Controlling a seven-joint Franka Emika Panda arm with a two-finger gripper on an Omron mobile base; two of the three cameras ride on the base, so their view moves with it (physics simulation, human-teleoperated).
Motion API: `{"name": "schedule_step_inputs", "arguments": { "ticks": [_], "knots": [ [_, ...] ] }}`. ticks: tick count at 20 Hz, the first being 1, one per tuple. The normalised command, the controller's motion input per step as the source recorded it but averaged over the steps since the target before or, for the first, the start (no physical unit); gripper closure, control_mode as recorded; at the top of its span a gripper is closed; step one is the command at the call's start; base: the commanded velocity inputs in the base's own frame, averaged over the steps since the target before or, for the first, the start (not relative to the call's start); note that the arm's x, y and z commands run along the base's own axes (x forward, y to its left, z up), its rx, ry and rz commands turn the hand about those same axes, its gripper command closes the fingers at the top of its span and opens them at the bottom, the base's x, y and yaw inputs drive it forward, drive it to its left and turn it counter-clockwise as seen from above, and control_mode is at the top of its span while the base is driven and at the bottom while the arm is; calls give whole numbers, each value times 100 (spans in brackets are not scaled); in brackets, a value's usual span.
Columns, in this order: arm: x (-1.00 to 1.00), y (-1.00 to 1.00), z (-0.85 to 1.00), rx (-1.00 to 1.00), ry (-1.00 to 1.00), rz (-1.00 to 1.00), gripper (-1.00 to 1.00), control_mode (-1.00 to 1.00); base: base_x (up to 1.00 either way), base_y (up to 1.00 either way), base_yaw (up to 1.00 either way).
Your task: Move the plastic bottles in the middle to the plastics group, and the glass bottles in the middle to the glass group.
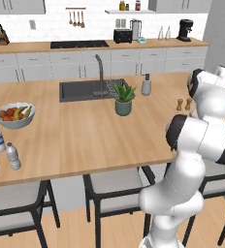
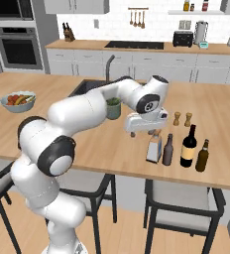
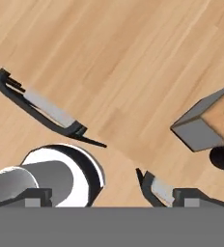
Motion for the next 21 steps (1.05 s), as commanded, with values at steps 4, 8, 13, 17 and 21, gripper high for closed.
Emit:
{"name": "schedule_step_inputs", "arguments": {
  "ticks": [4, 8, 13, 17, 21],
  "knots": [
    [-66, 75, -41, 0, 0, -39, -100, -100, 0, 0, 0],
    [-68, 71, -20, 0, 0, -35, -100, -100, 0, 0, 0],
    [-76, 57, -1, 0, 0, -27, -100, -100, 0, 0, 0],
    [-65, 54, 0, -3, -1, -17, -100, -100, 0, 0, 0],
    [-54, 56, 1, -5, -4, -6, -100, -100, 0, 0, 0]
  ]
}}
